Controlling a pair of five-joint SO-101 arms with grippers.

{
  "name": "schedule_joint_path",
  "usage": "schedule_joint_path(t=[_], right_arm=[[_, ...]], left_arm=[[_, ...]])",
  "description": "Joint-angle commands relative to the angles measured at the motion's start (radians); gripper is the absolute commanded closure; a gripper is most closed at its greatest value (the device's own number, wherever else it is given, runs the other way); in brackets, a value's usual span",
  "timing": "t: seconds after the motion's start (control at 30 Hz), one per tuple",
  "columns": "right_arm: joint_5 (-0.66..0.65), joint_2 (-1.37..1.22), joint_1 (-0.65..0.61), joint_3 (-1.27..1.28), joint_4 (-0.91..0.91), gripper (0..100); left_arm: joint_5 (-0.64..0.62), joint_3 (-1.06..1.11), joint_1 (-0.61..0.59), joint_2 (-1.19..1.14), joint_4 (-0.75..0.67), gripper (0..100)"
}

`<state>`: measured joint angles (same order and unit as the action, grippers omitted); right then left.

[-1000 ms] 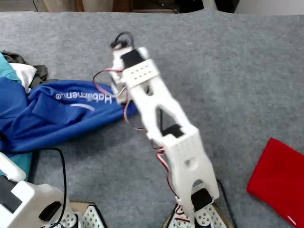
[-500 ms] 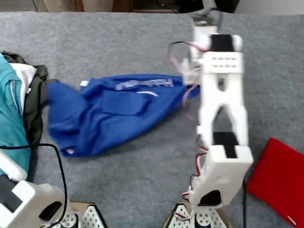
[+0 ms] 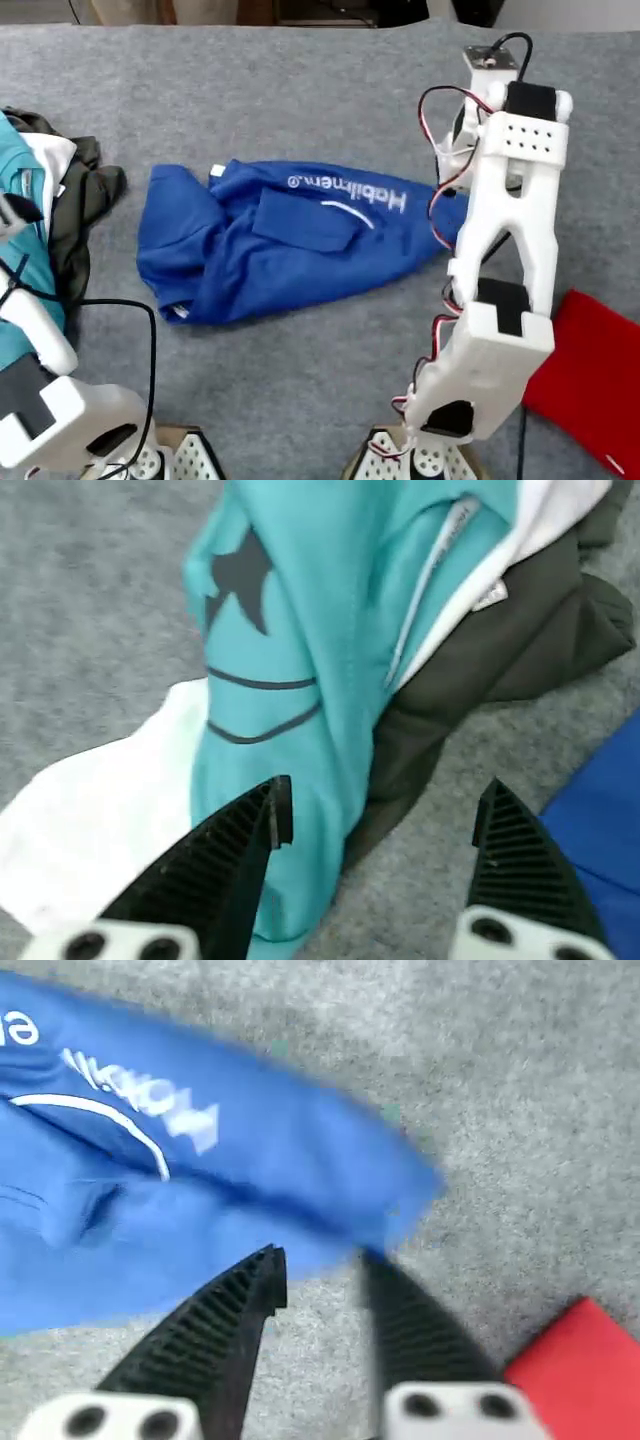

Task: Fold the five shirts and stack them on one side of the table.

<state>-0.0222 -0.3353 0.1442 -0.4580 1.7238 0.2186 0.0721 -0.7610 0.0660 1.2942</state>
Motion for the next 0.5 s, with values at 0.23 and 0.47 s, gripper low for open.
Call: schedule_joint_path(t=[0.23, 0.47], right_arm=[[0.046, 0.035, -0.097, -0.134, 0.058, 72.5], [0.236, 0.031, -0.398, -0.022, 0.051, 85.6]], left_arm=[[-0.058, 0.006, 0.086, 0.038, 0.009, 70], [-0.058, 0.020, 0.112, 0.038, 0.005, 70]])
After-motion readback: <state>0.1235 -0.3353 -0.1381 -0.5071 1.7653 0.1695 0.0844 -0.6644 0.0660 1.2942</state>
